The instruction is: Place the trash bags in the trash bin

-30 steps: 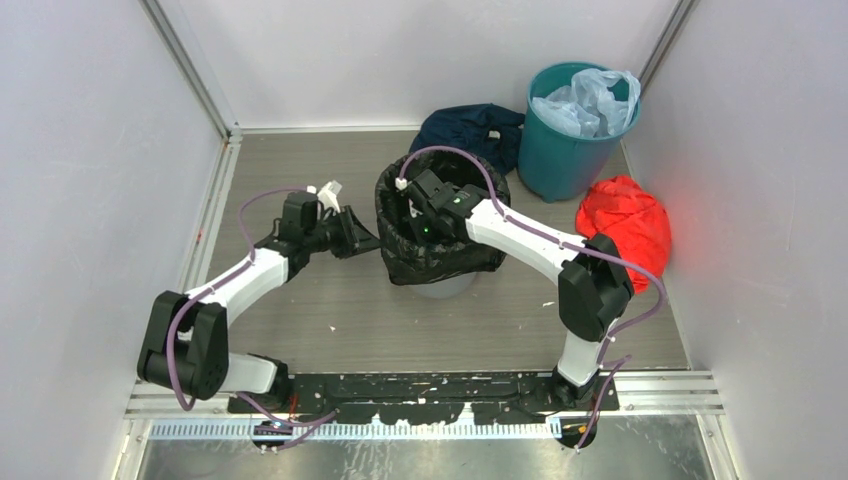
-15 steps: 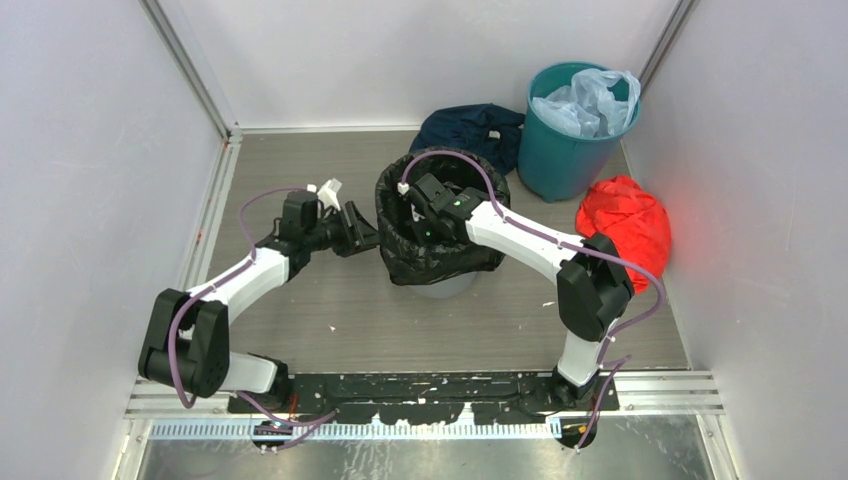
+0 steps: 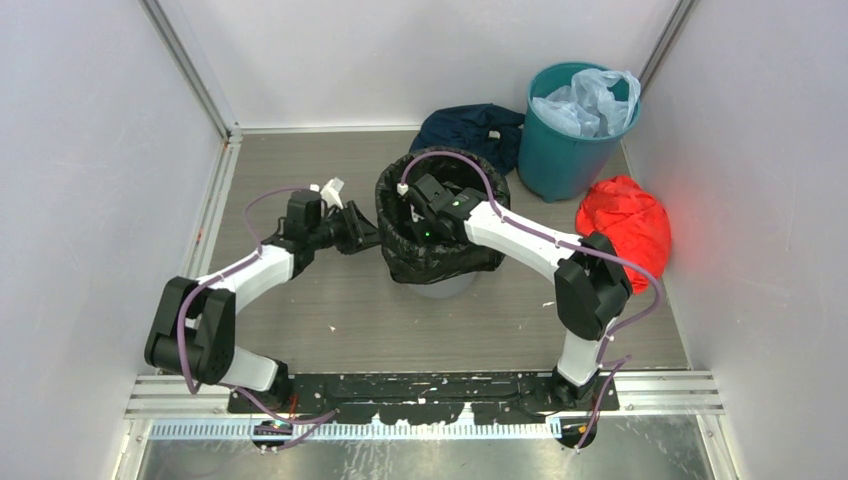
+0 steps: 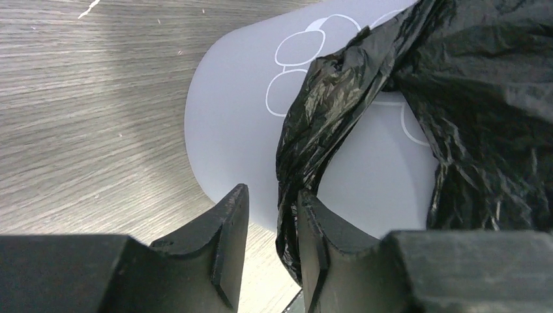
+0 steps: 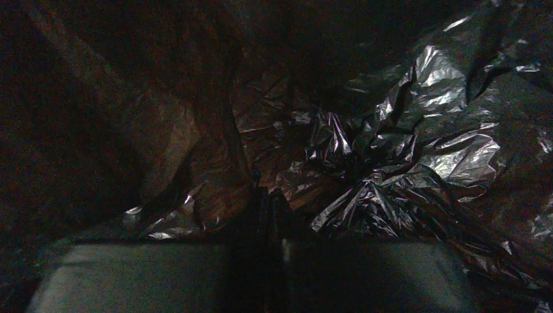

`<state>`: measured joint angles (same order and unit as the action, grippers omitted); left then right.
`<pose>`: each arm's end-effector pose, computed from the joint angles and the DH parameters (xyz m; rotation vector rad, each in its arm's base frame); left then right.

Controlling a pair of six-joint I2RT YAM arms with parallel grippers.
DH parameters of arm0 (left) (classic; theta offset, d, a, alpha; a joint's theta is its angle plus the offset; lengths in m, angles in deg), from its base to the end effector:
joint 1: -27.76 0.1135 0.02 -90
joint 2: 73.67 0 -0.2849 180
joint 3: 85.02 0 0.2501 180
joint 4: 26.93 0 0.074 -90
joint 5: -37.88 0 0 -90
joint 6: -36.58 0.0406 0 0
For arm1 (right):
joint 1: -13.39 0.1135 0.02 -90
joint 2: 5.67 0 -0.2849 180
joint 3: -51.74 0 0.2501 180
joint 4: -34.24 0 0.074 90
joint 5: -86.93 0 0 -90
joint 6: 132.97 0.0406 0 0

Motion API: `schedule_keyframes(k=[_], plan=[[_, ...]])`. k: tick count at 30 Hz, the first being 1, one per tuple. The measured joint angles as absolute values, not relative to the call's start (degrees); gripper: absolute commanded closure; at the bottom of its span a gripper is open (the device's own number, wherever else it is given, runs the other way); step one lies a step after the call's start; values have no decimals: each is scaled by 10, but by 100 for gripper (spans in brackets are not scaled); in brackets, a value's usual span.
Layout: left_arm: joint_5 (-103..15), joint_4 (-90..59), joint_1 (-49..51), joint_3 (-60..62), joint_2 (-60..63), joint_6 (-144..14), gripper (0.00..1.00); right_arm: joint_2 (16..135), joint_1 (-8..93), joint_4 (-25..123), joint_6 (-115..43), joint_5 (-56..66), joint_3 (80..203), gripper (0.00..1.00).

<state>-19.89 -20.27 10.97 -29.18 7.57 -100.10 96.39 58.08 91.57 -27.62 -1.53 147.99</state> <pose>0.2756 -0.1058 0.2303 -0.2343 2.2842 -1.2174 0.2695 0.2681 0.2646 -0.6990 2.6356 0.3575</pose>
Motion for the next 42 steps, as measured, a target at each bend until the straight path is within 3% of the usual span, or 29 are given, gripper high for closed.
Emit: schedule_keyframes(k=[11,42], plan=[[-200,-250,95,-294,102,-1030,79,977,583,910,-276,-13,1480,99],[-206,-307,91,-366,137,-1040,83,1021,583,895,-271,7,1470,99]])
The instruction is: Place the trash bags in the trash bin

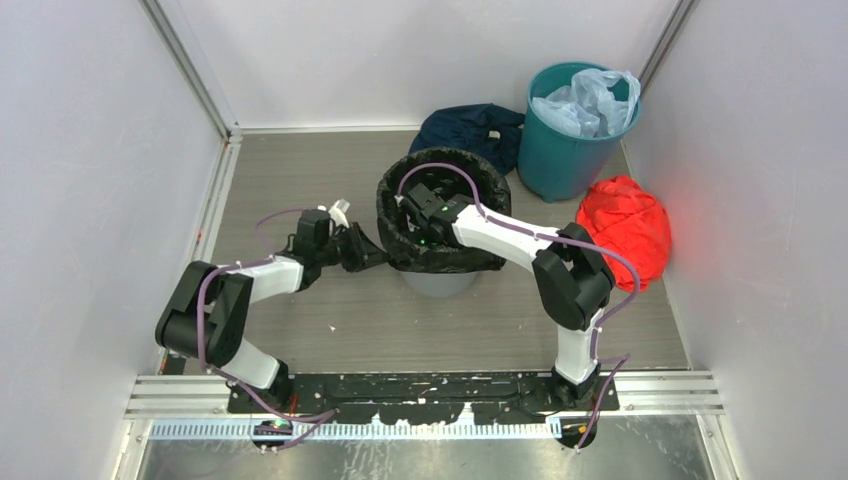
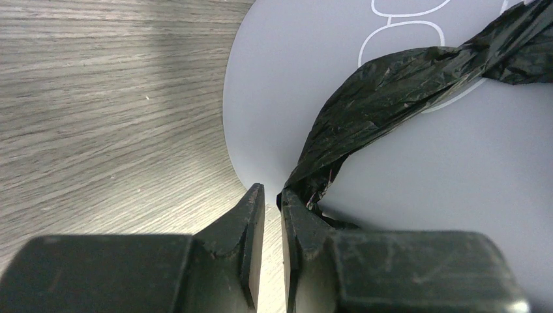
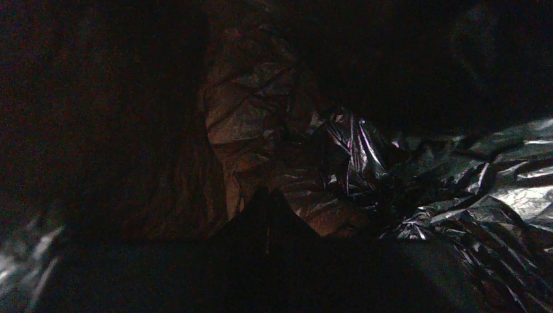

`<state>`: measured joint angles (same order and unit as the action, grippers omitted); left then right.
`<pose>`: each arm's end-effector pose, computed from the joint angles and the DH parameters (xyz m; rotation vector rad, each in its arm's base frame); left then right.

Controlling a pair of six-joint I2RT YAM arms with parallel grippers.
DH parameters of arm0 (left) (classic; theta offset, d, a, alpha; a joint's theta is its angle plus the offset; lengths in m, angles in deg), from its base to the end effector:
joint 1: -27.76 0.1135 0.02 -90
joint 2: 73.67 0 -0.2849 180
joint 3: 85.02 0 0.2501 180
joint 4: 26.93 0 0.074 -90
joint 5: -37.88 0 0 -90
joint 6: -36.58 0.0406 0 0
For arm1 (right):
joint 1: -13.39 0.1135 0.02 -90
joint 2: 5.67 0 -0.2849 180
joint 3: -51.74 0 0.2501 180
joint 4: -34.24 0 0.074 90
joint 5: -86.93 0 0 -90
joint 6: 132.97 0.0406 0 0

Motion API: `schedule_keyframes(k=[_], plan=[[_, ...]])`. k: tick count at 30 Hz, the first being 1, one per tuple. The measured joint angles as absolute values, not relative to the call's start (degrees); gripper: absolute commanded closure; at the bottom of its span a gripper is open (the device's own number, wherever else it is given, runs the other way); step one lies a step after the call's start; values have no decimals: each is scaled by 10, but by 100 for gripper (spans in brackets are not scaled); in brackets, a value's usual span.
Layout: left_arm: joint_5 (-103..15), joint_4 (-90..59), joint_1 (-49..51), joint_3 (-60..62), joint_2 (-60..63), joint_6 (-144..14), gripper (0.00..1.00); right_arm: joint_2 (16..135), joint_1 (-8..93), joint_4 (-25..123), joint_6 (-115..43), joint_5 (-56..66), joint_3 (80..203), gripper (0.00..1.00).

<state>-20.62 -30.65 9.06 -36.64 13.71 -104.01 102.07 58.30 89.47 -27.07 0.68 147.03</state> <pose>0.2679 -0.1131 0.1780 -0.3166 2.3594 -1.2395 0.2775 0.2804 0.2250 -0.7230 2.7219 0.3607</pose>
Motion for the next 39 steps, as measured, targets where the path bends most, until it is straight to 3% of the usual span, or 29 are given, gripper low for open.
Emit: schedule_keyframes(k=[7,12,20,26,39], plan=[[-206,-319,91,-373,140,-1041,83,1021,583,895,-265,7,1459,99],[-206,-310,91,-375,126,-1040,76,1030,583,900,-263,7,1455,99],[-255,-131,91,-334,-29,-975,65,1046,583,949,-265,1,1489,99],[-287,-43,91,-288,-98,-935,64,1046,583,988,-265,-16,1546,98],[-296,17,91,-285,-100,-920,65,968,583,1056,-266,-103,1594,95]])
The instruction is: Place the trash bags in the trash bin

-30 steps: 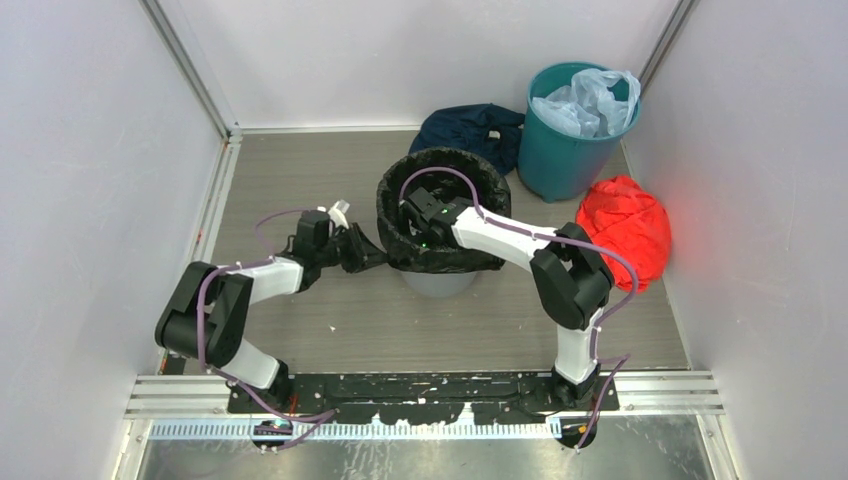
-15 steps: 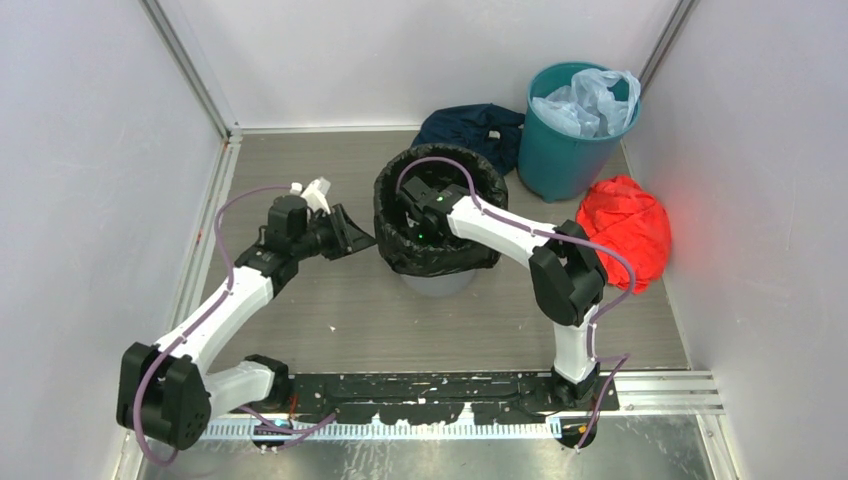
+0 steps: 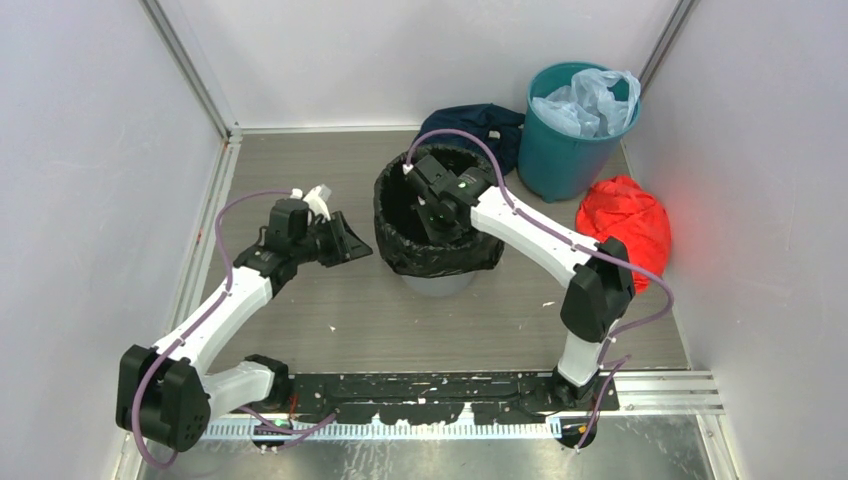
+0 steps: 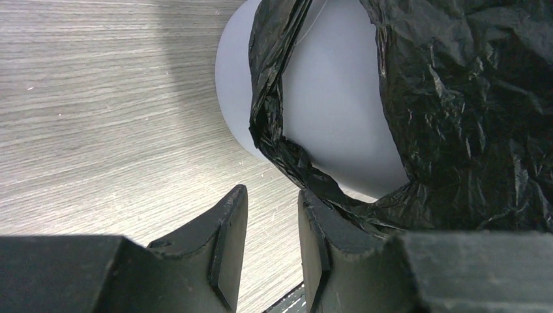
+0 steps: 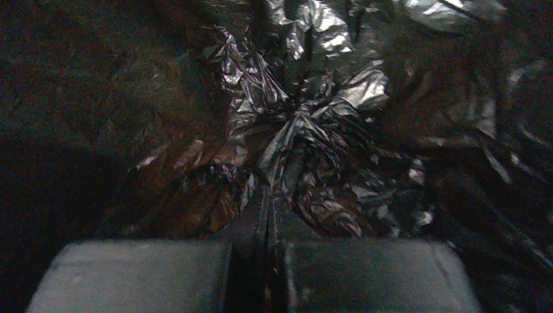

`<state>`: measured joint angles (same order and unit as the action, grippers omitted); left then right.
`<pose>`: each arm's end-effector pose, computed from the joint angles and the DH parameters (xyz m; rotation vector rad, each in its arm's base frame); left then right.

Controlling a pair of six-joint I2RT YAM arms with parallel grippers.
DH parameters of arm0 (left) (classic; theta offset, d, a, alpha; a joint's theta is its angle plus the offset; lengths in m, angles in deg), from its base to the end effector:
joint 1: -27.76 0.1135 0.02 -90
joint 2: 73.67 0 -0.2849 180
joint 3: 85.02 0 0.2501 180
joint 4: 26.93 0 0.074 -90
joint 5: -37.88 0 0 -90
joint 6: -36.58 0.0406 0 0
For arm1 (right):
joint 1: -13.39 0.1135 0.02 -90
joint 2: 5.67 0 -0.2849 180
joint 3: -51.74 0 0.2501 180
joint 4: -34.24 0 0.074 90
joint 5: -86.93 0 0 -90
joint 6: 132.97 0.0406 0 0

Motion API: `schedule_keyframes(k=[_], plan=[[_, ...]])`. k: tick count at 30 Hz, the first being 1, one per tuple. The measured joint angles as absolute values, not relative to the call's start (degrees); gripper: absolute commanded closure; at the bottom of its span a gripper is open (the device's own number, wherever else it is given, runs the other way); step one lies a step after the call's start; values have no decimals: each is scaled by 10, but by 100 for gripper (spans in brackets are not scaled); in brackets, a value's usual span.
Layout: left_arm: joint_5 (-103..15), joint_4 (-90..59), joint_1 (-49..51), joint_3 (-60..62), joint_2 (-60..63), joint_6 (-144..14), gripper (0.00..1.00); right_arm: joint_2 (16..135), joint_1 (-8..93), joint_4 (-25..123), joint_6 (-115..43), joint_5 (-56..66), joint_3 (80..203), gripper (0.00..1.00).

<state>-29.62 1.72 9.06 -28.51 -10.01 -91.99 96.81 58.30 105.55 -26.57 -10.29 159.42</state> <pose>0.2149 -0.0892 0.2725 -0.1668 2.3133 -0.9687 0.2705 0.2625 0.3098 -0.6337 2.6414 0.1456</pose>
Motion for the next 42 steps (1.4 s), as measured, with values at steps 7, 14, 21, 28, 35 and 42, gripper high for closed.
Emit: schedule_keyframes(k=[7,14,21,28,35,42], plan=[[-297,26,91,-285,-101,-919,64,937,578,1081,-269,-150,1599,97],[-303,39,91,-275,-109,-918,64,937,563,1096,-277,-186,1599,99],[-306,44,91,-260,-109,-917,64,937,541,1088,-279,-193,1593,99],[-307,45,91,-260,-109,-917,64,944,522,1053,-279,-174,1539,99],[-305,39,91,-260,-92,-919,64,965,518,1012,-278,-146,1486,99],[-303,17,91,-253,-53,-920,65,979,519,989,-278,-120,1451,99]])
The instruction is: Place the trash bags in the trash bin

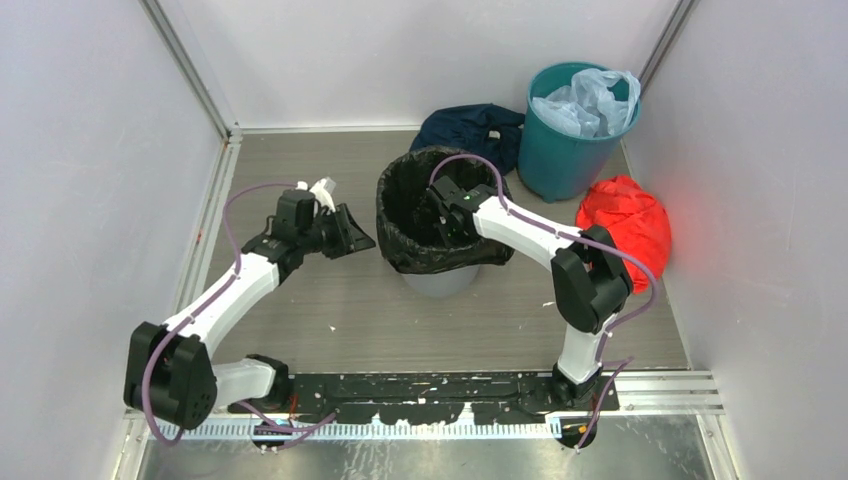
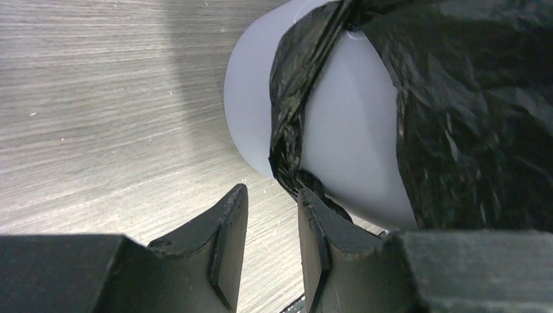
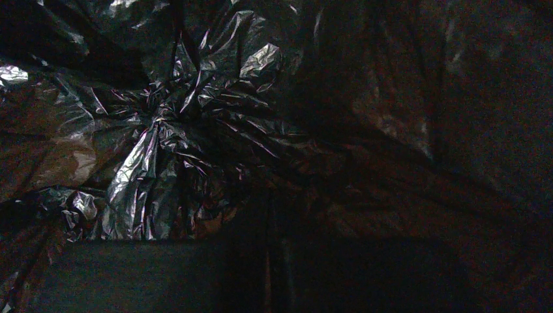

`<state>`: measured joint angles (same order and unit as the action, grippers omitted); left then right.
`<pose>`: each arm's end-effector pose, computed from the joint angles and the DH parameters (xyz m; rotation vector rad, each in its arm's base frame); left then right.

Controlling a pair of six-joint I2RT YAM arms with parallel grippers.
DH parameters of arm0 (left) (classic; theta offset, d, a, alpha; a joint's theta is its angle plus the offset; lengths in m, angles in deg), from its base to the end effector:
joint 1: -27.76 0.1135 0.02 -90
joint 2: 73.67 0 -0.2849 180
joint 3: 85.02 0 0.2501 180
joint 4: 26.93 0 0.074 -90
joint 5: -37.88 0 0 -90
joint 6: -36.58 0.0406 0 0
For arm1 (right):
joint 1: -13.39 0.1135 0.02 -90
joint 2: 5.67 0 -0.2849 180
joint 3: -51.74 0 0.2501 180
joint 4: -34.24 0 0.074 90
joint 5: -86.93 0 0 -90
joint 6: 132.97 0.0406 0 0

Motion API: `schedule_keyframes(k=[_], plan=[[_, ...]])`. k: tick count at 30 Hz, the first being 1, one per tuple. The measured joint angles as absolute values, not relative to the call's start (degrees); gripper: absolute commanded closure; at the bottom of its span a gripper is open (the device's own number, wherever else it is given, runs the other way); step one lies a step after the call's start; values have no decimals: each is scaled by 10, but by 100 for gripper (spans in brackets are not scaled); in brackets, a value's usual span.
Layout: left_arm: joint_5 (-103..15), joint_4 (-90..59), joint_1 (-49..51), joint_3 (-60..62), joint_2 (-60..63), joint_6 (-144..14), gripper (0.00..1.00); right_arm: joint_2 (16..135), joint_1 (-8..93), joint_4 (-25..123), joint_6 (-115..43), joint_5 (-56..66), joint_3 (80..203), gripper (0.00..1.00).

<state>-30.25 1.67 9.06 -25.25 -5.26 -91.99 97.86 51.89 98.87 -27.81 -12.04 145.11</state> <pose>0.2332 -0.0949 0.2733 -0.1823 2.3368 -0.9502 0.2878 0.2209 0.2363 -0.5443 2.7821 -0.0276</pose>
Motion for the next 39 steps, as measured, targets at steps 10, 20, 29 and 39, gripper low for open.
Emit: schedule_keyframes(k=[10,20,29,39], plan=[[-289,-49,91,-252,21,-940,66,989,519,989,-278,-104,1447,99],[-280,-71,90,-252,21,-950,66,973,519,1014,-278,-116,1480,99],[-279,-70,90,-252,8,-950,66,914,519,1040,-278,-122,1566,99],[-279,-69,90,-252,-6,-950,66,915,533,1051,-278,-57,1584,99]])
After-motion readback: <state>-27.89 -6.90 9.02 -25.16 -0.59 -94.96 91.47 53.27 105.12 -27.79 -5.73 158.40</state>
